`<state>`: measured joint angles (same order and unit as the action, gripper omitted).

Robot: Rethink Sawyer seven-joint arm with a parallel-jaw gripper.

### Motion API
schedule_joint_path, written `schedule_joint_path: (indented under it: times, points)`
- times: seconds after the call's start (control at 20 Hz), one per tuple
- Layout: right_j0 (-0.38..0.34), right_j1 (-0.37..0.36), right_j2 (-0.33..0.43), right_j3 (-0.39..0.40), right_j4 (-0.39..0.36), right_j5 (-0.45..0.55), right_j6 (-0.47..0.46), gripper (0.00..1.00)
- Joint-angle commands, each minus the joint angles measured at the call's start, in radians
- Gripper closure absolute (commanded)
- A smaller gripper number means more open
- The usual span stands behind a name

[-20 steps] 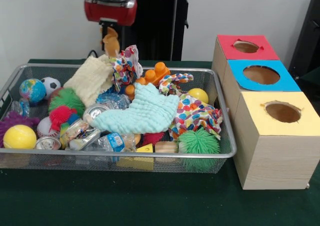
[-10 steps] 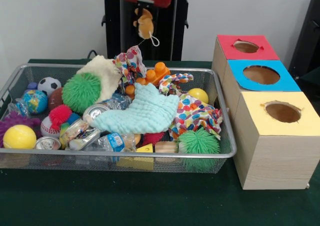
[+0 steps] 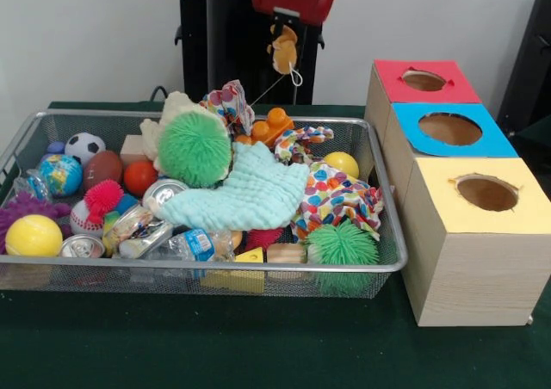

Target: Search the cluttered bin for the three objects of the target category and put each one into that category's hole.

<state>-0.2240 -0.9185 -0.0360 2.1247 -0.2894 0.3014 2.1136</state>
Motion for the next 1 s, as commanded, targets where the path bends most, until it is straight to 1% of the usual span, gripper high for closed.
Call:
schedule_joint_path:
  times: [0.05, 0.35, 0.45, 0.5, 0.65, 0.75, 0.85, 1.0]
  points:
    - [0.070, 0.104, -0.089, 0.077, 0.081, -0.120, 0.302, 1.00]
    - [0.124, 0.119, -0.100, 0.053, 0.138, -0.113, 0.284, 1.00]
    - [0.111, 0.124, -0.091, 0.033, 0.146, -0.102, 0.252, 1.00]
    - [0.104, 0.112, -0.084, 0.030, 0.157, -0.074, 0.240, 1.00]
    - [0.146, 0.041, -0.102, 0.036, 0.208, 0.020, 0.256, 1.00]
    - [0.154, 0.018, -0.107, 0.012, 0.219, 0.060, 0.235, 1.00]
    - [0.138, 0.003, -0.100, -0.015, 0.227, 0.108, 0.198, 1.00]
    - [0.081, -0.020, -0.075, -0.061, 0.225, 0.184, 0.115, 1.00]
